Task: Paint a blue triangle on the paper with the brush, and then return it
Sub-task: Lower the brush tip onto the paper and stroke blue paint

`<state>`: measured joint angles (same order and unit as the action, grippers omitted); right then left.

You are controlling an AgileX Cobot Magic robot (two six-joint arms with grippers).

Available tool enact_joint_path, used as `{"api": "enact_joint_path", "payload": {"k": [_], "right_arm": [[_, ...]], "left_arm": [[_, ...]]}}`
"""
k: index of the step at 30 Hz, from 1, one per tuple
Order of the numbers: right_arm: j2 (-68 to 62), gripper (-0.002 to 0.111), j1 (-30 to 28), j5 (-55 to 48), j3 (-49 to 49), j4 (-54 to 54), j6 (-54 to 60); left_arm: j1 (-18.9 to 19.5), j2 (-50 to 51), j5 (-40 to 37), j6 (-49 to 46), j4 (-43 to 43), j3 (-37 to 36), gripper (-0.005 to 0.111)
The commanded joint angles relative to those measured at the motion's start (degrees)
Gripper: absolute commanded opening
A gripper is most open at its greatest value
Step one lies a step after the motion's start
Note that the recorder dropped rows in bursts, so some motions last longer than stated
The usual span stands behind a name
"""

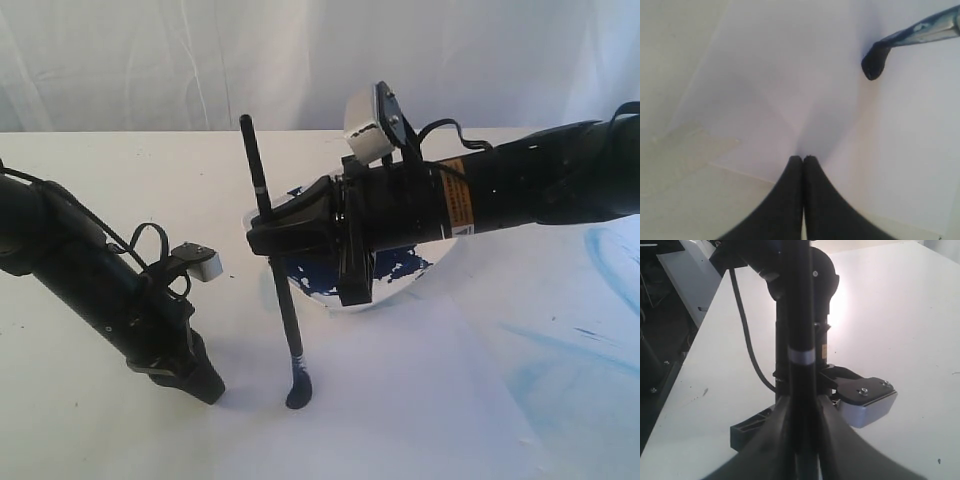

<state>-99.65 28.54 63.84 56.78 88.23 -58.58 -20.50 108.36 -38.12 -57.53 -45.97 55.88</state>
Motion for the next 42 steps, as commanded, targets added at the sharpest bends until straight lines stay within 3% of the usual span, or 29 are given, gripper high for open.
{"api": "enact_joint_path", "payload": {"k": [1, 22, 29, 42], "right_arm": [[0.24, 0.000, -0.08, -1.58, -0.23, 1.97, -0.78], [4.08, 0.000, -0.08, -11.22, -0.23, 4.76, -2.58], [6.05, 0.000, -0.08, -17.19, -0.23, 11.72, -8.36], [10.52, 0.000, -0.08, -27.26, -0.23, 11.72, -11.08]], "left_arm": [[-0.31, -0.02, -1.00, 0.29, -0.23, 0.06, 0.000], [-0.31, -0.02, -1.00, 0.29, -0.23, 0.06, 0.000], [-0.31, -0.02, -1.00, 0.29, -0.23, 0.06, 0.000], [-0.31, -0.02, -1.10, 0.28, -0.23, 0.06, 0.000]]}}
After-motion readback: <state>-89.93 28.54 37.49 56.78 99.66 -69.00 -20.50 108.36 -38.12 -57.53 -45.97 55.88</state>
